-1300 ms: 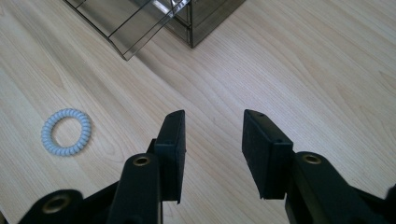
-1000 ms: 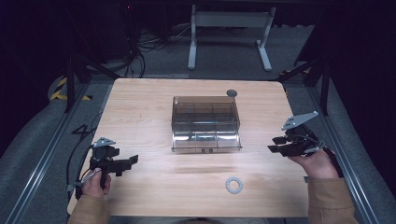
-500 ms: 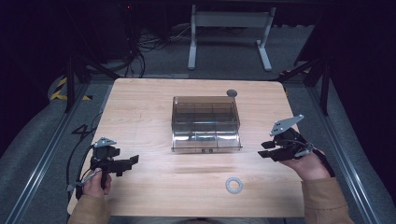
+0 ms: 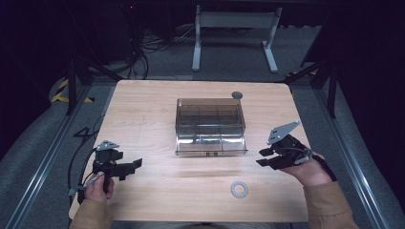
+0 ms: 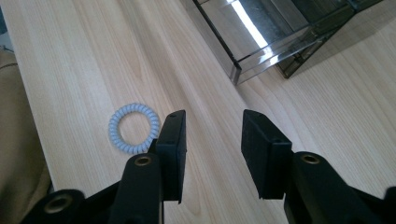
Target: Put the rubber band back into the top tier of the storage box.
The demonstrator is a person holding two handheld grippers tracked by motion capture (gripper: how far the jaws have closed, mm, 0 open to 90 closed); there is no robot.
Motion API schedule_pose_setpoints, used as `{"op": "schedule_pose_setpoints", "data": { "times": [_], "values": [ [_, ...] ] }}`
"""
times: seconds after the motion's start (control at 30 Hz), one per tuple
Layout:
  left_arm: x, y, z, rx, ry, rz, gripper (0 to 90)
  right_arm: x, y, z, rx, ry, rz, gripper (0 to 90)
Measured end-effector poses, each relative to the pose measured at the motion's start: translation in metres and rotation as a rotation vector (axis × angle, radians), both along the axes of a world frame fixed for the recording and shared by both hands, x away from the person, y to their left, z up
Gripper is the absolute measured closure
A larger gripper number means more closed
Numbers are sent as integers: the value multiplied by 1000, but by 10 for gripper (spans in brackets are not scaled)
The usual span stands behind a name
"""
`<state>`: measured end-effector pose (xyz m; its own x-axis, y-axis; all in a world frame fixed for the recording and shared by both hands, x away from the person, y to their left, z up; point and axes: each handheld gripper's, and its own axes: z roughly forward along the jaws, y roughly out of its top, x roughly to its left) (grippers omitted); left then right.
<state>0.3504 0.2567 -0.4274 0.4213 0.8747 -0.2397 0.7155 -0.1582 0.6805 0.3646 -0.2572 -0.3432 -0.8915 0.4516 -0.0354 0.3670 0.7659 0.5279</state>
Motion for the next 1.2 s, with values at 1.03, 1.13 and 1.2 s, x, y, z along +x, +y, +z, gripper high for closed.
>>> {"op": "schedule_pose_setpoints", "data": {
  "times": [1.03, 1.13, 1.2],
  "values": [
    [4, -4, 0, -7, -3, -11, 157, -17, 43, -10, -41, 25, 128, 608],
    [7, -6, 1, -4, -7, -17, 157, -18, 47, -16, -43, 32, 123, 608],
    [8, -7, 1, -7, -6, -18, 157, -17, 49, -19, -43, 32, 127, 609]
  ]
}}
